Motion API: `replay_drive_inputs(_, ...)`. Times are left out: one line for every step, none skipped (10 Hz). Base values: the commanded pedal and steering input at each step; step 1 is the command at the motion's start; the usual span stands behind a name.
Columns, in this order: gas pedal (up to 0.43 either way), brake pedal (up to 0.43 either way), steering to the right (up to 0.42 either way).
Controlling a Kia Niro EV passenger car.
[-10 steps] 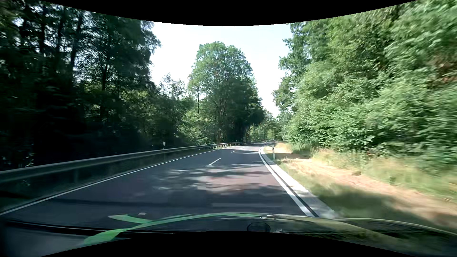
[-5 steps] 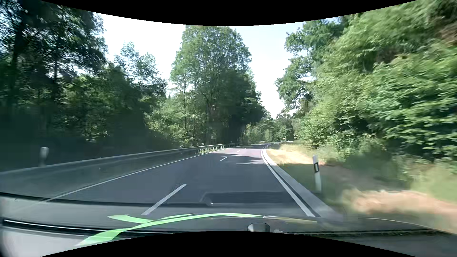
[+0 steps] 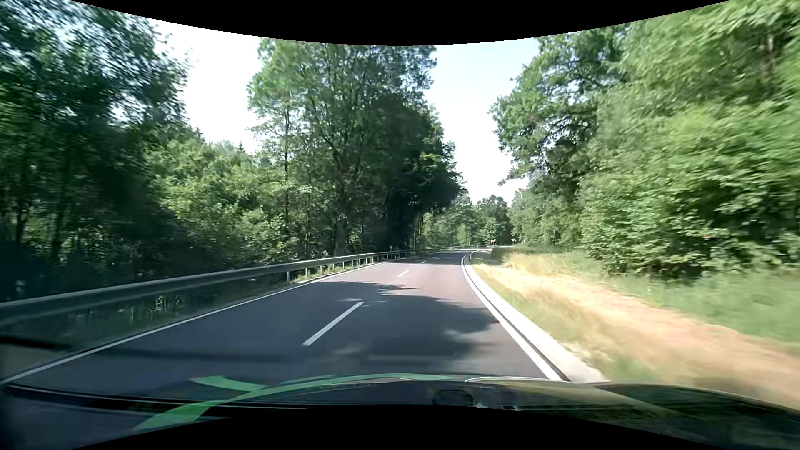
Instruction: Follow the waypoints while adhering to traffic rules and regulations
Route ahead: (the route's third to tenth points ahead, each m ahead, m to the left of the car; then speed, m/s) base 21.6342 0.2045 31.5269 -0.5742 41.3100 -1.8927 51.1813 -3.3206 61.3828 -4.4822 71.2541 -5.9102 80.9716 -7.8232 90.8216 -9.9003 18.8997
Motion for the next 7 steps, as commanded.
replay_drive_inputs(0.177,0.000,0.012)
replay_drive_inputs(0.177,0.000,0.014)
replay_drive_inputs(0.189,0.000,0.015)
replay_drive_inputs(0.189,0.000,0.016)
replay_drive_inputs(0.189,0.000,0.016)
replay_drive_inputs(0.189,0.000,0.016)
replay_drive_inputs(0.189,0.000,0.016)
